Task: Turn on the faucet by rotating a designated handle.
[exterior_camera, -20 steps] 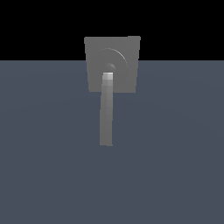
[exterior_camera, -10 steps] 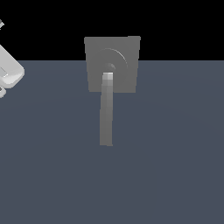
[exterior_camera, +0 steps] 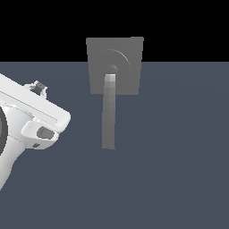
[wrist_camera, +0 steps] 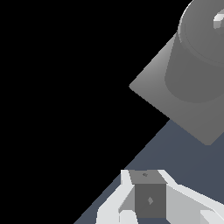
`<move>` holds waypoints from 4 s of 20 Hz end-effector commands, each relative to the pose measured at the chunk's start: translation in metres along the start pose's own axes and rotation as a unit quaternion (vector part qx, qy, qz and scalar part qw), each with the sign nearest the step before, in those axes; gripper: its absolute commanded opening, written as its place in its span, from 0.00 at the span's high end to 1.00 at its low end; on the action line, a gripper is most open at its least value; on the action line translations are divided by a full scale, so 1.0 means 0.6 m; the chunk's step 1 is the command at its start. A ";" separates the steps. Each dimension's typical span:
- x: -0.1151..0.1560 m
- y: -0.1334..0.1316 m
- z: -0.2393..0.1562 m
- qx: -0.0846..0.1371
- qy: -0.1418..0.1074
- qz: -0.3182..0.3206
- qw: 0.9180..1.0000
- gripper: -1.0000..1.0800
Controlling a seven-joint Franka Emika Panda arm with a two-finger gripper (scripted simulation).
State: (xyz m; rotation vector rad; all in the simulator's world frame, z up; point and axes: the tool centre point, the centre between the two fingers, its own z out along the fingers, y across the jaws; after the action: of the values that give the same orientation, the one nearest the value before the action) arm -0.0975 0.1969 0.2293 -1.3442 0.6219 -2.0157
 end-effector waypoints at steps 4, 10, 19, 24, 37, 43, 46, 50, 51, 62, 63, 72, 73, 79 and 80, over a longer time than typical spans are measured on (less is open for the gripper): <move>-0.017 0.130 -0.047 -0.044 -0.070 -0.177 0.981 1.00; -0.010 0.231 -0.091 -0.076 -0.126 -0.305 0.941 1.00; 0.003 0.294 -0.123 -0.096 -0.162 -0.383 0.905 1.00; 0.003 0.294 -0.123 -0.096 -0.162 -0.383 0.905 1.00; 0.062 0.345 -0.125 -0.096 -0.162 -0.383 0.904 1.00; 0.090 0.369 -0.127 -0.096 -0.162 -0.383 0.904 1.00; 0.104 0.381 -0.127 -0.096 -0.162 -0.383 0.904 1.00; 0.122 0.397 -0.128 -0.096 -0.162 -0.383 0.904 1.00; 0.127 0.401 -0.128 -0.096 -0.162 -0.383 0.904 1.00; 0.142 0.437 -0.147 -0.101 -0.179 -0.377 0.903 1.00; 0.148 0.437 -0.145 -0.101 -0.178 -0.377 0.903 1.00; 0.207 0.440 -0.129 -0.100 -0.174 -0.379 0.904 1.00; 0.214 0.440 -0.127 -0.100 -0.174 -0.379 0.904 1.00; 0.252 0.442 -0.117 -0.099 -0.171 -0.380 0.904 1.00; 0.258 0.442 -0.115 -0.099 -0.171 -0.380 0.904 1.00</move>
State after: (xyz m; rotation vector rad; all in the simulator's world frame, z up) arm -0.1448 -0.0862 0.1042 -2.2917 0.1313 -2.1794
